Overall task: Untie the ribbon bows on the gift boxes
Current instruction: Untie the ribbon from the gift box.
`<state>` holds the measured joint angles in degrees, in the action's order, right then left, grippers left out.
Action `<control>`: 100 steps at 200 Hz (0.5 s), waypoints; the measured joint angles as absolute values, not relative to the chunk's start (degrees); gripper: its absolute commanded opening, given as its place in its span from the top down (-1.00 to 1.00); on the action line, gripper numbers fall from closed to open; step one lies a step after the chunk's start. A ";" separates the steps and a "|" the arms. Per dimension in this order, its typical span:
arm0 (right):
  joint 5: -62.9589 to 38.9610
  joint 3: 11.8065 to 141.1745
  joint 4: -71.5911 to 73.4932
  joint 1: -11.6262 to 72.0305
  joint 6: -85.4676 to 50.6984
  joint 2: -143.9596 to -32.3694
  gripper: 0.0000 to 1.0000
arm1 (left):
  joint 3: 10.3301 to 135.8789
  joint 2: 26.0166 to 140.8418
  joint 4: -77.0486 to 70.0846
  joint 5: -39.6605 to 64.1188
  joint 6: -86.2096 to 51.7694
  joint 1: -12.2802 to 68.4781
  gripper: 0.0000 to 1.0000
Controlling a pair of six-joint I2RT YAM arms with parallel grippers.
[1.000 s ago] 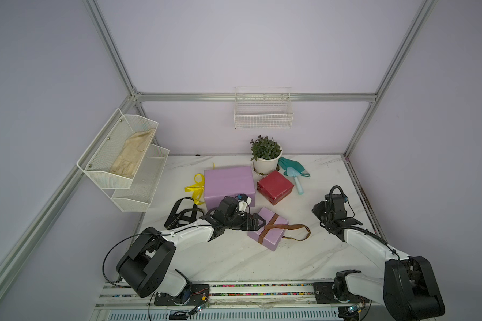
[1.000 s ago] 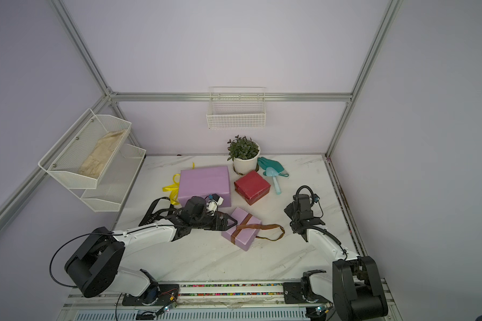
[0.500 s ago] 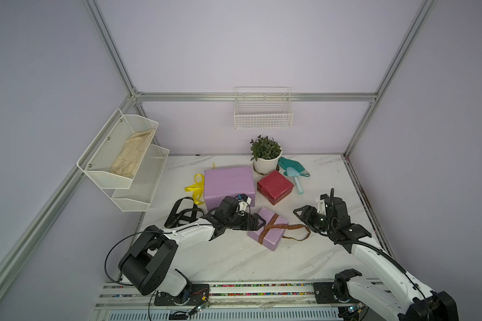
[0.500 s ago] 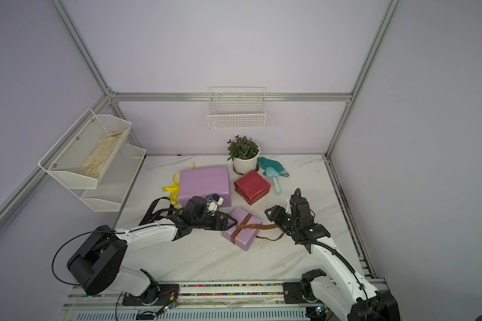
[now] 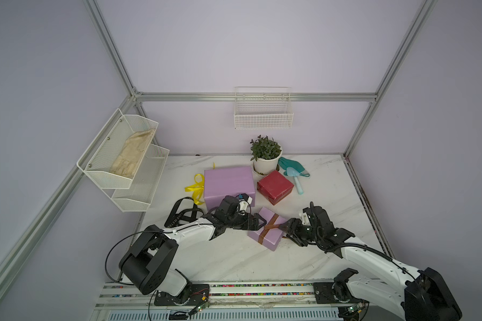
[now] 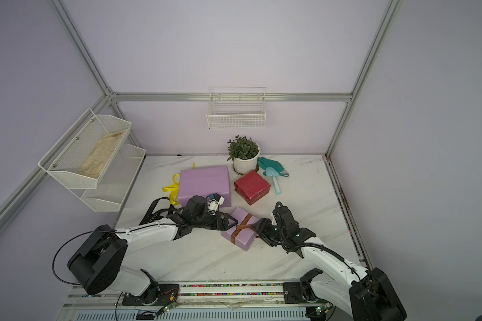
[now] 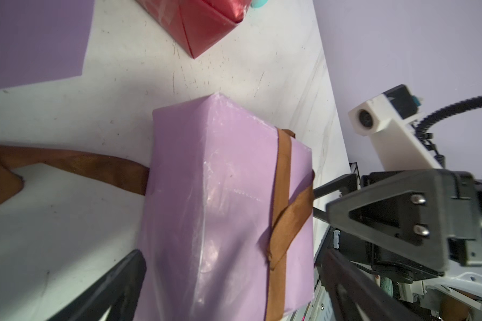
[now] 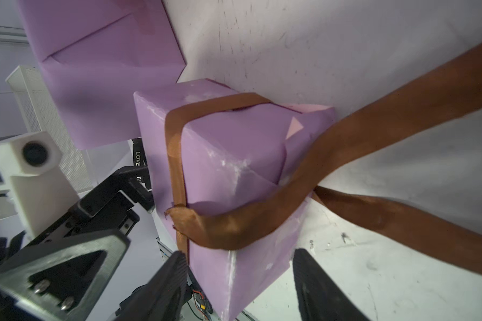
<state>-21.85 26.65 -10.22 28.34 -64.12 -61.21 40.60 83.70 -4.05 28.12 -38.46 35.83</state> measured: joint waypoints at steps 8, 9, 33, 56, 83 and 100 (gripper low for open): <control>-21.52 26.65 -9.37 28.36 -64.20 -61.95 -0.15 | 40.38 83.07 -4.32 28.10 -38.50 35.92 -1.00; -21.47 26.65 -9.21 28.36 -64.05 -62.13 -0.15 | 40.36 83.02 -4.36 28.10 -38.50 35.94 -0.99; -19.84 26.81 -6.59 28.36 -63.90 -64.10 -0.08 | 39.11 82.76 -5.56 28.12 -38.59 36.49 -1.00; -18.39 28.56 -6.24 28.36 -62.61 -67.24 0.08 | 38.46 83.64 -6.26 28.49 -38.98 36.91 -1.00; -16.49 31.33 -5.76 27.97 -60.49 -70.52 0.20 | 38.46 84.53 -6.76 28.56 -39.48 37.34 -1.00; -15.79 32.18 -5.50 27.11 -59.55 -71.40 0.25 | 38.46 84.53 -6.85 28.58 -39.72 37.74 -1.00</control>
<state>-15.79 32.18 -5.50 27.11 -59.55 -71.40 38.46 84.53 -6.85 28.58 -39.72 37.74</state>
